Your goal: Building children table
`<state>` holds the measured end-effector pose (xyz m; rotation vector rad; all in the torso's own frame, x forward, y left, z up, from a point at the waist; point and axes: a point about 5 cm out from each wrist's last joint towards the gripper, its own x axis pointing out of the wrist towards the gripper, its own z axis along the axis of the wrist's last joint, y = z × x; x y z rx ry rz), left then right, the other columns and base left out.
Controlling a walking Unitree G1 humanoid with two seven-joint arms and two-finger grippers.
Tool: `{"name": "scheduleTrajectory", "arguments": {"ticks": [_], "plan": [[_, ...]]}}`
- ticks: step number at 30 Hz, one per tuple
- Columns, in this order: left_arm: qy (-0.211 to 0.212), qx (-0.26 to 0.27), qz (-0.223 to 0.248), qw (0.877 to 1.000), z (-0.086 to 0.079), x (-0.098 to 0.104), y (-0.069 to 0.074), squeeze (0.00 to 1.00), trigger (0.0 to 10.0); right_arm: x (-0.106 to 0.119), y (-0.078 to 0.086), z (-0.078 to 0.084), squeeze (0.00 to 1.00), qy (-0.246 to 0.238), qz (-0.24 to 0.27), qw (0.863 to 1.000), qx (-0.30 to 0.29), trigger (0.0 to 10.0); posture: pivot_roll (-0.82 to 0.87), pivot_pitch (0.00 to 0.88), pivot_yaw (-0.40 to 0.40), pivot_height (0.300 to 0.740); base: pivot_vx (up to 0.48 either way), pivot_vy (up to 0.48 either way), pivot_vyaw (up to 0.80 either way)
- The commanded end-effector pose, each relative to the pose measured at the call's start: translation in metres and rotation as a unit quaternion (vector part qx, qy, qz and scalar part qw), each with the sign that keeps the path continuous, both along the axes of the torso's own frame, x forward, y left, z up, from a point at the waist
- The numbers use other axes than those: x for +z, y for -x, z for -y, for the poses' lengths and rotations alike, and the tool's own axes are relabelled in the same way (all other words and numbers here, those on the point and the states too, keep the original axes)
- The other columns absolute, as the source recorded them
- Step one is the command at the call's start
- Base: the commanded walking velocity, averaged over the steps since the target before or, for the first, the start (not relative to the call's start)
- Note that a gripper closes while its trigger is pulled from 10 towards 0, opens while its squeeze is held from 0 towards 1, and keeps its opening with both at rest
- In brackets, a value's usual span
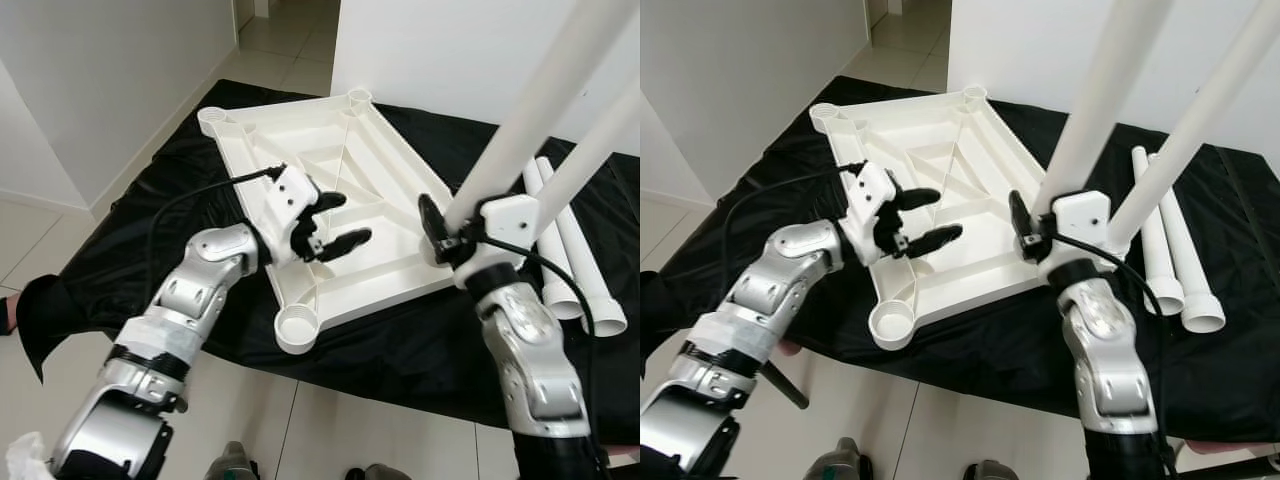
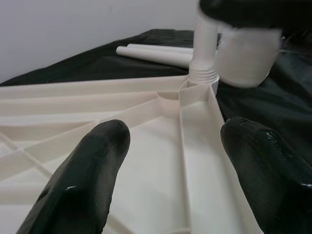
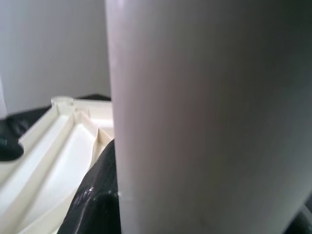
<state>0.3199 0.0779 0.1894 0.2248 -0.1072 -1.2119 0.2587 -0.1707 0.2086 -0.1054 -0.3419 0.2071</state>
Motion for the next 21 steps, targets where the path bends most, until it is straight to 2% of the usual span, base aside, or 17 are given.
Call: {"name": "scheduleTrajectory", "arguments": {"ticks": [1,7,12,15,20,21], "plan": [[-0.016,-0.043,-0.014,0.999,0.002,-0.006,0.005,0.0,10.0,0.006,0.003,0.003,0.0,-0.003,0.012,1.0,0.002,10.0,0.04,0.0,-0.021,0.74,0.0,0.0,0.0],[-0.05,-0.079,-0.034,0.995,0.005,-0.018,0.012,0.0,10.0,0.013,0.012,0.001,0.0,-0.028,0.027,0.999,0.026,10.0,0.04,0.0,-0.012,0.74,0.0,0.0,0.0],[-0.055,-0.086,-0.034,0.994,0.008,-0.021,0.014,0.0,10.0,0.015,0.016,0.0,0.0,-0.036,0.031,0.998,0.037,10.0,0.04,0.0,-0.012,0.74,0.0,0.0,0.0],[-0.094,-0.09,-0.03,0.991,0.012,-0.038,0.019,0.0,10.0,0.027,0.025,-0.003,0.0,-0.055,0.049,0.995,0.063,10.0,0.03,0.001,0.0,0.74,0.0,0.0,0.0],[-0.118,-0.098,-0.027,0.988,0.015,-0.047,0.023,0.0,10.0,0.033,0.027,-0.002,0.0,-0.06,0.06,0.994,0.068,10.0,0.03,0.005,0.003,0.74,0.0,0.0,0.0],[-0.136,-0.099,-0.021,0.986,0.016,-0.051,0.026,0.0,10.0,0.036,0.028,-0.001,0.0,-0.062,0.064,0.994,0.069,10.0,0.04,0.01,0.003,0.74,0.0,0.0,0.0]]}}
